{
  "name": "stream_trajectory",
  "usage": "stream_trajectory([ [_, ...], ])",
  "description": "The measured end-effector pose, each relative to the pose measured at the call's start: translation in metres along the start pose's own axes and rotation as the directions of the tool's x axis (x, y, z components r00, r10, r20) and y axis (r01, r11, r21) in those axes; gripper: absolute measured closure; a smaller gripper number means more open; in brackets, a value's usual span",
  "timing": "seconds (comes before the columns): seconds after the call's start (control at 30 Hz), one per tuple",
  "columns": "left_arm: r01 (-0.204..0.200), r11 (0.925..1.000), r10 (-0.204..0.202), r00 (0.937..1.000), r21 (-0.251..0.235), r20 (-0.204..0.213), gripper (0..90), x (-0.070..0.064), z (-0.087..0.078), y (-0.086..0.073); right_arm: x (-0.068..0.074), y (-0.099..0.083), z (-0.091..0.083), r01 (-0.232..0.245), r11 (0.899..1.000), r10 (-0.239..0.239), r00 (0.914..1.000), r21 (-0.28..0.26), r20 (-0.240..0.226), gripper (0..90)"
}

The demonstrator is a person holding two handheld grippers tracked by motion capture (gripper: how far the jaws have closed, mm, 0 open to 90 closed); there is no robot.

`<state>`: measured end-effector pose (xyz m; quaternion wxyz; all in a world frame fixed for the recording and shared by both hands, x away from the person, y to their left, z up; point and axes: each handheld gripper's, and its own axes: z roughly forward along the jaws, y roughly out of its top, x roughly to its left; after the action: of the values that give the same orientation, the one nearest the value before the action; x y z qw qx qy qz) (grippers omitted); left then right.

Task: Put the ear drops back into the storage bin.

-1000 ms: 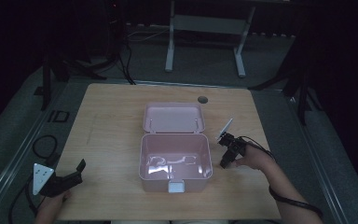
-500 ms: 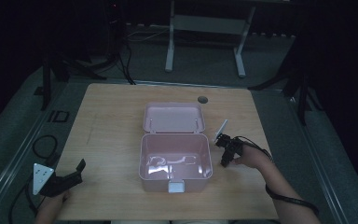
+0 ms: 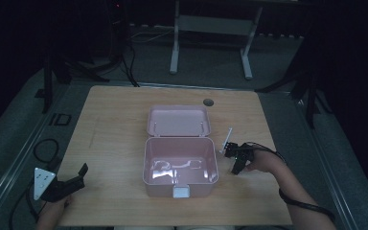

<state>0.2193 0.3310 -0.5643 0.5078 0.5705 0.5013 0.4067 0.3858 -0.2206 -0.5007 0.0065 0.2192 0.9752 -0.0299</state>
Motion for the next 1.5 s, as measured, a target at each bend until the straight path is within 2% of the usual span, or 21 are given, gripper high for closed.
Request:
stream_trajectory([
  [0.03, 0.001, 1.0, -0.001, 1.0, 0.0, 0.001, 0.4, 0.0, 0.0, 0.0, 0.002, -0.002, 0.001, 0.039, 0.999, -0.04, 0.9991, 0.014, 0.012, 59.5],
  [0.17, 0.0, 1.0, 0.0, 1.0, 0.0, -0.001, 0.4, 0.0, 0.0, 0.0, 0.007, -0.006, -0.001, 0.108, 0.994, -0.108, 0.9941, 0.011, 0.007, 59.4],
  [0.3, 0.001, 1.0, -0.001, 1.0, 0.0, -0.002, 0.4, 0.0, 0.0, 0.0, 0.012, -0.01, -0.006, 0.179, 0.984, -0.179, 0.9839, 0.002, -0.001, 59.5],
  [0.43, 0.001, 1.0, -0.001, 1.0, 0.001, -0.002, 0.4, 0.0, 0.0, 0.0, 0.019, -0.014, -0.013, 0.267, 0.964, -0.267, 0.9636, -0.003, 0.013, 59.4],
  [0.53, 0.002, 1.0, -0.002, 1.0, 0.001, -0.003, 0.4, 0.0, 0.0, 0.0, 0.023, -0.017, -0.017, 0.316, 0.949, -0.316, 0.9483, 0.023, 0.026, 59.5],
  [0.57, 0.002, 1.0, -0.002, 1.0, 0.001, -0.003, 0.4, 0.0, 0.0, 0.0, 0.025, -0.018, -0.018, 0.337, 0.941, -0.338, 0.9405, 0.026, 0.035, 59.4],
  [0.6, 0.002, 1.0, -0.002, 1.0, 0.001, -0.003, 0.4, 0.0, 0.0, 0.0, 0.026, -0.019, -0.019, 0.346, 0.938, -0.347, 0.9374, 0.03, 0.028, 59.4],
  [0.67, 0.003, 1.0, -0.002, 1.0, 0.002, -0.003, 0.4, 0.0, 0.0, 0.0, 0.029, -0.021, -0.021, 0.378, 0.925, -0.379, 0.9248, 0.031, 0.035, 59.4],
  [0.73, 0.003, 1.0, -0.003, 1.0, 0.002, -0.004, 0.4, 0.0, 0.0, 0.0, 0.032, -0.022, -0.023, 0.398, 0.917, -0.398, 0.9171, 0.02, 0.017, 59.5],
  [0.8, 0.003, 1.0, -0.003, 1.0, 0.002, -0.004, 0.4, 0.0, 0.0, 0.0, 0.035, -0.021, -0.025, 0.421, 0.907, -0.422, 0.9063, 0.02, 0.029, 59.5],
  [0.83, 0.004, 1.0, -0.004, 1.0, 0.003, -0.005, 0.4, 0.0, 0.0, 0.0, 0.036, -0.021, -0.026, 0.423, 0.906, -0.424, 0.9052, 0.027, 0.033, 59.5],
  [0.87, 0.004, 1.0, -0.004, 1.0, 0.002, -0.005, 0.4, 0.0, 0.0, 0.0, 0.036, -0.021, -0.026, 0.436, 0.899, -0.437, 0.8982, 0.037, 0.045, 59.5],
  [1.0, 0.004, 1.0, -0.004, 1.0, 0.002, -0.005, 0.4, 0.0, 0.0, 0.0, 0.037, -0.02, -0.029, 0.44, 0.897, -0.442, 0.896, 0.045, 0.044, 59.4],
  [1.03, 0.004, 1.0, -0.004, 1.0, 0.003, -0.005, 0.4, 0.0, 0.0, 0.0, 0.038, -0.019, -0.032, 0.435, 0.9, -0.436, 0.8992, 0.033, 0.038, 59.4],
  [1.3, 0.005, 1.0, -0.005, 1.0, 0.003, -0.007, 0.4, 0.0, 0.0, 0.0, 0.042, -0.018, -0.046, 0.441, 0.897, -0.441, 0.8964, 0.03, 0.04, 59.5],
  [1.43, 0.006, 1.0, -0.006, 1.0, 0.004, -0.007, 0.4, 0.0, 0.0, 0.0, 0.044, -0.018, -0.058, 0.426, 0.904, -0.426, 0.904, 0.03, 0.032, 59.4],
  [1.5, 0.006, 1.0, -0.006, 1.0, 0.004, -0.007, 0.4, 0.0, 0.0, 0.0, 0.045, -0.018, -0.063, 0.427, 0.904, -0.428, 0.9033, 0.031, 0.035, 59.4],
])
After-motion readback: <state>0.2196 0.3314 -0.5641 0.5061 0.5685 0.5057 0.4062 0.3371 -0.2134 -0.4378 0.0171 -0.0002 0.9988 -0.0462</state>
